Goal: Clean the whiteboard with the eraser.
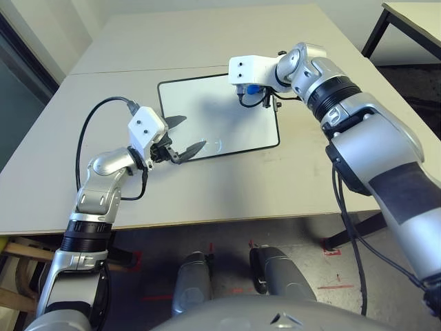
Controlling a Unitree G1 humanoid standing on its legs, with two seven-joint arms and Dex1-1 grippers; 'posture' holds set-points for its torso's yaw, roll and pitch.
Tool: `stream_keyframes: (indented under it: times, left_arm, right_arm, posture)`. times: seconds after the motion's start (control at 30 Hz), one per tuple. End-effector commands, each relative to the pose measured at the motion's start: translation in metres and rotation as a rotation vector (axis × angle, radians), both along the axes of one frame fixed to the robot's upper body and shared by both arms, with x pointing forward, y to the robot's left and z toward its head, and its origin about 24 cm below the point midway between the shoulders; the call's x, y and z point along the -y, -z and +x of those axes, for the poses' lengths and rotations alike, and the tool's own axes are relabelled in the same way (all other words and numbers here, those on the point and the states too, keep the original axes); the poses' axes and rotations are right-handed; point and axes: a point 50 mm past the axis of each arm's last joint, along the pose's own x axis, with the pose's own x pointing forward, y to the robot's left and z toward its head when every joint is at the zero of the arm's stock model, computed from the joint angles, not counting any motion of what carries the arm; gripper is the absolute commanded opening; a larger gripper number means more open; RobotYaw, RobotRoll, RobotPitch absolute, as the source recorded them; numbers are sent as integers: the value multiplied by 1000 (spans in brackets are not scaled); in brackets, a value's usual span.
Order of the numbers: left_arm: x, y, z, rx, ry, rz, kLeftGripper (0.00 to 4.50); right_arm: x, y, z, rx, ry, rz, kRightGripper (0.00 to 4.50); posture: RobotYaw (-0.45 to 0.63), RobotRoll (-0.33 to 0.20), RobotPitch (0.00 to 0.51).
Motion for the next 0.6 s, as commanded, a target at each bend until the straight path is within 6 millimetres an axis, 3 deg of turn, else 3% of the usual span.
stream_keyframes:
  times: [0.03, 0.23, 0.6]
  left_arm:
    - [3, -1, -3, 16, 6, 16, 4500]
    - [4, 0, -4, 14, 5, 13, 4500]
    - [8, -2, -3, 18, 19, 9, 4500]
  right_arm:
    - [-3, 1, 0, -13, 30, 62, 339]
    - [-2, 6, 0, -36, 87, 110, 339]
    - [31, 24, 2, -63, 169, -52, 339]
  posture:
    - [21, 0, 68]
    - [24, 0, 70]
    - [13, 0, 71]
